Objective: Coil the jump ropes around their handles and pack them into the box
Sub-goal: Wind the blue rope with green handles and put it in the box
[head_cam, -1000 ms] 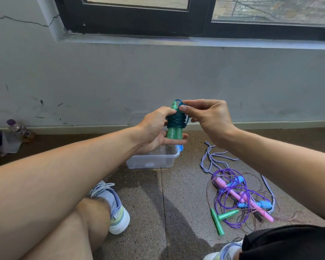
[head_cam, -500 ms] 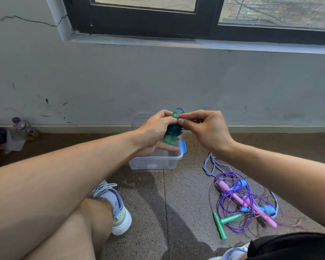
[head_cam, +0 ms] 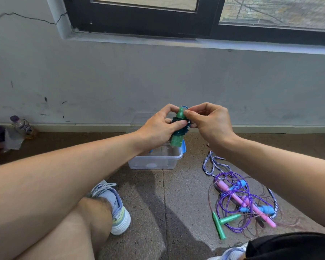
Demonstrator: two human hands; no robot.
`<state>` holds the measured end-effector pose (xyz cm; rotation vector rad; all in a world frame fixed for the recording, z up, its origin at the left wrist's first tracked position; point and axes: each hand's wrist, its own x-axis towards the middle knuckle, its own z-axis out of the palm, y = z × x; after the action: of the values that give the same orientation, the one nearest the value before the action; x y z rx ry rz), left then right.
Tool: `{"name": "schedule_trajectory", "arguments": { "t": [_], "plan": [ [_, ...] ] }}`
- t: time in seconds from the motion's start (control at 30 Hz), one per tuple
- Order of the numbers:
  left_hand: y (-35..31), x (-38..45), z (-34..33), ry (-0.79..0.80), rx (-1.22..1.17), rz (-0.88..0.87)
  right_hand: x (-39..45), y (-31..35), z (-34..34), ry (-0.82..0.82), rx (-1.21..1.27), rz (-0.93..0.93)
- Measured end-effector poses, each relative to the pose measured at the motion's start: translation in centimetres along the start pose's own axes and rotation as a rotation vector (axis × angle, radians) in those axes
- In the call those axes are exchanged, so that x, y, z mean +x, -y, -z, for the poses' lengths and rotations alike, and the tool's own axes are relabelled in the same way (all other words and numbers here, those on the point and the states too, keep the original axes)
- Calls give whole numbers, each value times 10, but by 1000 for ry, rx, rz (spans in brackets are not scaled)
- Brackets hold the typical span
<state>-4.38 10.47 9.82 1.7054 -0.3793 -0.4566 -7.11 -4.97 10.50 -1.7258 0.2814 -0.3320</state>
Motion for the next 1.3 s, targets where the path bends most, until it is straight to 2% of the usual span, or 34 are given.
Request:
{"name": "schedule_trajectory", "arguments": {
  "t": [0.1,0.2,0.33,0.5,0.67,0.87,1.17,1.3],
  "plan": [
    [1,0,0,-6,47,-46,-3,2,0,-6,80,-42],
    [4,-1,2,0,99,-69,-3,0,0,18,246,-192],
    [8,-1,5,24,180,-72,-2,-2,7,221,378,-418],
    [7,-2,6,64,300,-49,-1,-7,11,388,360,-490],
    [8,0,5,21,237,-25,3,-5,10,383,381,-461],
    [10,3,6,-3,197,35,3,-4,10,388,201,-349],
    [19,4,10,-54,-13,43,1,-5,0,181,255,-335],
    [16,5,5,-122,-114,56,-1,-2,-7,111,415,-394]
  ]
}}
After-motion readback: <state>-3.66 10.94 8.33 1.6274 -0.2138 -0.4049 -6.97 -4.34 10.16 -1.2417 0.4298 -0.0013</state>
